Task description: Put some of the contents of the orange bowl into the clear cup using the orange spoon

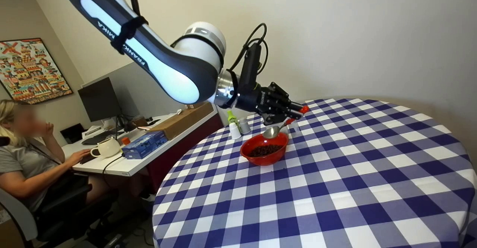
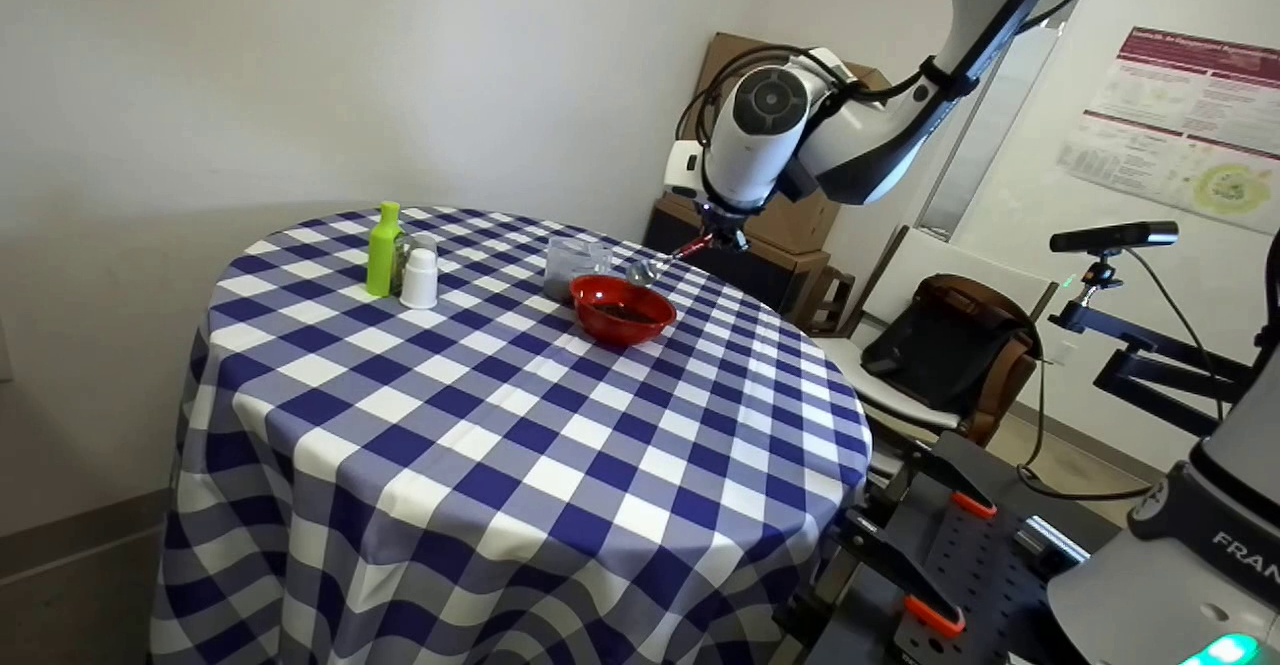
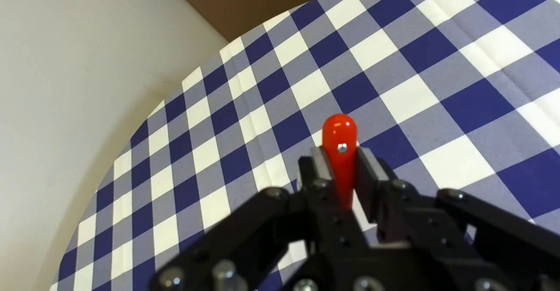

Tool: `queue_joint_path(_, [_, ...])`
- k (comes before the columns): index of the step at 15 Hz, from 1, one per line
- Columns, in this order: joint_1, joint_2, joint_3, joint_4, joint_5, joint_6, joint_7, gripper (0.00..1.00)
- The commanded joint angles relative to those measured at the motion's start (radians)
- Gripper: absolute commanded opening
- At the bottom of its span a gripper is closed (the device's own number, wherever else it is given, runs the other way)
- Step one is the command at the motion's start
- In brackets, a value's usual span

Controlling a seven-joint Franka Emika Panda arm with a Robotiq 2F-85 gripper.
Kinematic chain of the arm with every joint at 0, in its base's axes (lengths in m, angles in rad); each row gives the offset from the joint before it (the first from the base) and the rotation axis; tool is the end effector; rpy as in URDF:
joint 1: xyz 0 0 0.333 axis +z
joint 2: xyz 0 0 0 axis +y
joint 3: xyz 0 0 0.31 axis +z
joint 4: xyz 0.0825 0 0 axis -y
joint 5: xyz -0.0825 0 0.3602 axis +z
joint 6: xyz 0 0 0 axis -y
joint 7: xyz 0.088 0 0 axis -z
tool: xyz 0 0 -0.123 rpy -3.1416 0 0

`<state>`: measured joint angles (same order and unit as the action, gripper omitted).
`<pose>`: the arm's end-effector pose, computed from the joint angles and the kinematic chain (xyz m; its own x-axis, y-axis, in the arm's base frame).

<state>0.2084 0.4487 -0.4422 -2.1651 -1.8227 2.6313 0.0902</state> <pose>0.5272 -0.1138 0.1949 0.2959 0.7162 -0.6320 0.8448 0.1126 0.5232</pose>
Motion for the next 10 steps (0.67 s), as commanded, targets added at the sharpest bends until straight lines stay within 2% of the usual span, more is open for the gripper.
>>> queue_joint_path(1, [-0.139,0.055,0.19,0.053,-0.089,-0.131,0.086,0.05])
queue_joint_path(5, [-0.223,0.107,0.323,0.085,-0.193,-0.227,0.17,0.05])
queue_joint_path(10, [-0.271,0.153,0.394,0.097,-0.306,-0.312,0.226,0.05])
